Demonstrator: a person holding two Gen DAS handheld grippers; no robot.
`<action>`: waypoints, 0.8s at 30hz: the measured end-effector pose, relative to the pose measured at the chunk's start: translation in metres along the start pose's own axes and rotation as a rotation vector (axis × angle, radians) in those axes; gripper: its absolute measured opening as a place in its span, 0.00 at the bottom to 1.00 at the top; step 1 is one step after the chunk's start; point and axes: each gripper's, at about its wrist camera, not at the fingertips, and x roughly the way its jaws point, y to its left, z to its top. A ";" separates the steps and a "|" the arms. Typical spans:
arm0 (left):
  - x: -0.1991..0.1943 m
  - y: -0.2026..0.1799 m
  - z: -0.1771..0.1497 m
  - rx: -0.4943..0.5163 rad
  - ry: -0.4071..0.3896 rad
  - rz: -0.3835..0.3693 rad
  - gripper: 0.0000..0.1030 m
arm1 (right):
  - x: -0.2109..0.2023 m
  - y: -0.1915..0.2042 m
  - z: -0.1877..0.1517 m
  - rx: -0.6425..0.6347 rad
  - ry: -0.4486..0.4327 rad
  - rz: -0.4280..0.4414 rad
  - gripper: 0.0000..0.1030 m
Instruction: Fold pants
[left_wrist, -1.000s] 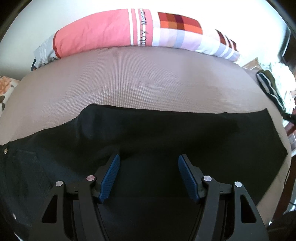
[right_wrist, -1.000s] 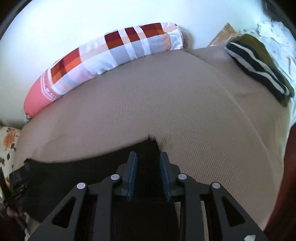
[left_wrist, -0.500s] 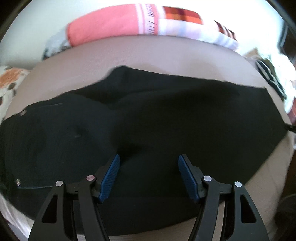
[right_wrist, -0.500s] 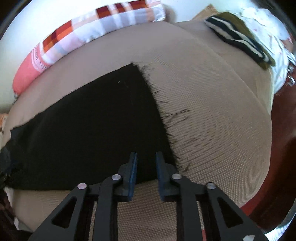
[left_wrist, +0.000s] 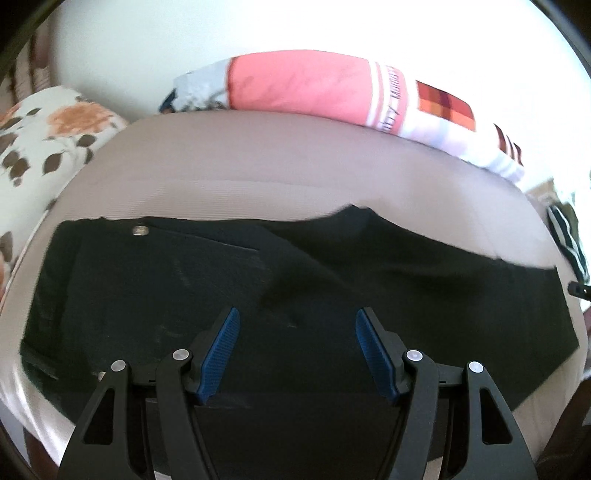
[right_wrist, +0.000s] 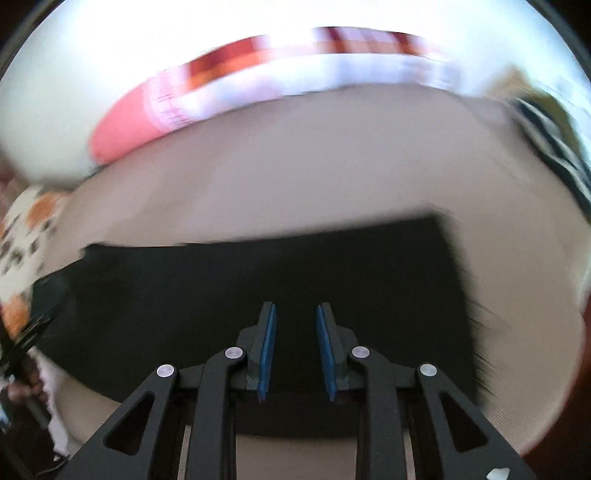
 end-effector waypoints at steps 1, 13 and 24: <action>-0.001 0.006 0.001 -0.010 -0.001 0.005 0.64 | 0.011 0.021 0.011 -0.040 0.010 0.047 0.21; 0.002 0.069 -0.007 -0.105 0.018 0.085 0.65 | 0.127 0.225 0.085 -0.457 0.215 0.388 0.27; 0.008 0.065 -0.014 -0.038 0.015 0.108 0.68 | 0.196 0.272 0.094 -0.578 0.389 0.461 0.30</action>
